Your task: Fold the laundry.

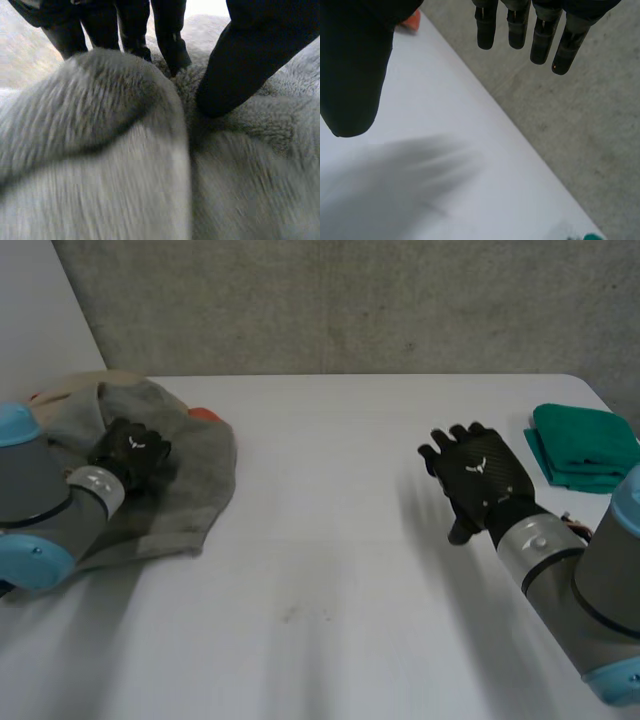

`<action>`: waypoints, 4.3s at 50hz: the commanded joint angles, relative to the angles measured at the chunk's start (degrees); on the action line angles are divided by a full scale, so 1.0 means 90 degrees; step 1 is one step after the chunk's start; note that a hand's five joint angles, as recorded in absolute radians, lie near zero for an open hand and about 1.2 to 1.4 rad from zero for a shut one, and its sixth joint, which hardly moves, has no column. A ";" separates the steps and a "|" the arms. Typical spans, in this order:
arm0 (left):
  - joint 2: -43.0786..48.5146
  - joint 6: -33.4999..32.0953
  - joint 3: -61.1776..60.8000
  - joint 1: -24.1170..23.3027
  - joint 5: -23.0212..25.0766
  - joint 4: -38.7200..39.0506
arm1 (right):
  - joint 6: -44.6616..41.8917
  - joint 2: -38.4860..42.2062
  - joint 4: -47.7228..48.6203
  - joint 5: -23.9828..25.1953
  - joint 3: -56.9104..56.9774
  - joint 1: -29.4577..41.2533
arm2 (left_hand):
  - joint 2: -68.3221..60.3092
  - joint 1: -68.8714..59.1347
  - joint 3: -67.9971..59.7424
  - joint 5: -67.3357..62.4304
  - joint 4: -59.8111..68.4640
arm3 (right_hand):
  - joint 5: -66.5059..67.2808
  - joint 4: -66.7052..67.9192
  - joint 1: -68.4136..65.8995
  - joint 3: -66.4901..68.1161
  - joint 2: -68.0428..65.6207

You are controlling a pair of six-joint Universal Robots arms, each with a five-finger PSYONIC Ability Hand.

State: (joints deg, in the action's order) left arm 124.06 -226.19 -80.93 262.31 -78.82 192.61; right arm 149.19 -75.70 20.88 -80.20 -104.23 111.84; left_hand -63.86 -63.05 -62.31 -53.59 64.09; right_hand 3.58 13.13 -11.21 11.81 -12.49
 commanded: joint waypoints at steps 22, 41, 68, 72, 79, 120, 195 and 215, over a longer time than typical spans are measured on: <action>-0.0006 0.2632 -0.0296 -0.4771 0.0644 0.0426 | 0.0093 -0.0417 -0.0055 -0.0093 -0.0148 -0.1128 | 0.5984 0.5894 0.5812 0.5955 -0.6010 | -0.0397 -0.0348 0.0134 -0.0201 0.0277; -0.2220 0.2837 -0.0910 -0.2848 -0.0461 -0.0063 | 0.0083 -0.0407 -0.0415 -0.0103 -0.0002 -0.0933 | 0.5830 0.5740 0.5657 0.5800 -0.5856 | -0.0397 -0.0348 0.0134 -0.0201 0.0277; 0.0512 0.1743 0.0613 -0.0982 0.0847 -0.0610 | -0.0912 0.0979 -0.1335 -0.0308 0.0799 0.1997 | 0.4000 0.3910 0.3827 0.3970 -0.4026 | 0.0134 0.0184 -0.0398 0.0330 -0.0255; 0.0776 0.1724 0.0760 -0.1040 0.0847 -0.0620 | -0.1176 0.1408 -0.1207 -0.0503 0.0994 0.2173 | 0.2657 0.2567 0.2485 0.2627 -0.2683 | 0.0805 0.0855 -0.1069 0.1001 -0.0926; 0.0757 0.1724 0.0770 -0.1147 0.0595 -0.0620 | -0.1157 0.1576 -0.1100 -0.0669 0.1278 0.2144 | -0.1793 -0.1883 -0.1966 -0.1823 0.1767 | 0.7371 0.7421 -0.7635 0.7567 -0.7492; -0.0319 0.2788 0.1177 -0.1654 -0.0432 -0.1284 | 0.2662 0.2112 -0.1657 0.0182 0.3611 -0.1265 | 0.1634 0.1544 0.1461 0.1604 -0.1660 | 0.1172 0.1222 -0.1435 0.1368 -0.1293; 0.0688 0.0835 0.0125 -0.1421 -0.0412 0.0279 | -0.0044 0.0277 -0.0123 0.0112 -0.0178 -0.0697 | 0.4036 0.3946 0.3863 0.4006 -0.4062 | 0.7381 0.7430 -0.7644 0.7577 -0.7501; 0.1343 0.0513 0.0799 -0.1489 -0.0403 0.0279 | 0.0015 0.0306 -0.0113 0.0034 0.0213 -0.1479 | 0.3288 0.3198 0.3116 0.3258 -0.3314 | 0.7381 0.7430 -0.7644 0.7577 -0.7501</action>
State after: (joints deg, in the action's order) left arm 134.05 -220.31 -75.75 249.02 -82.47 195.13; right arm 149.24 -73.22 19.83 -79.90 -103.06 99.77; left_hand -28.85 -28.88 -29.15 -19.41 29.18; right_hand 56.38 68.05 -56.58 67.71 -67.07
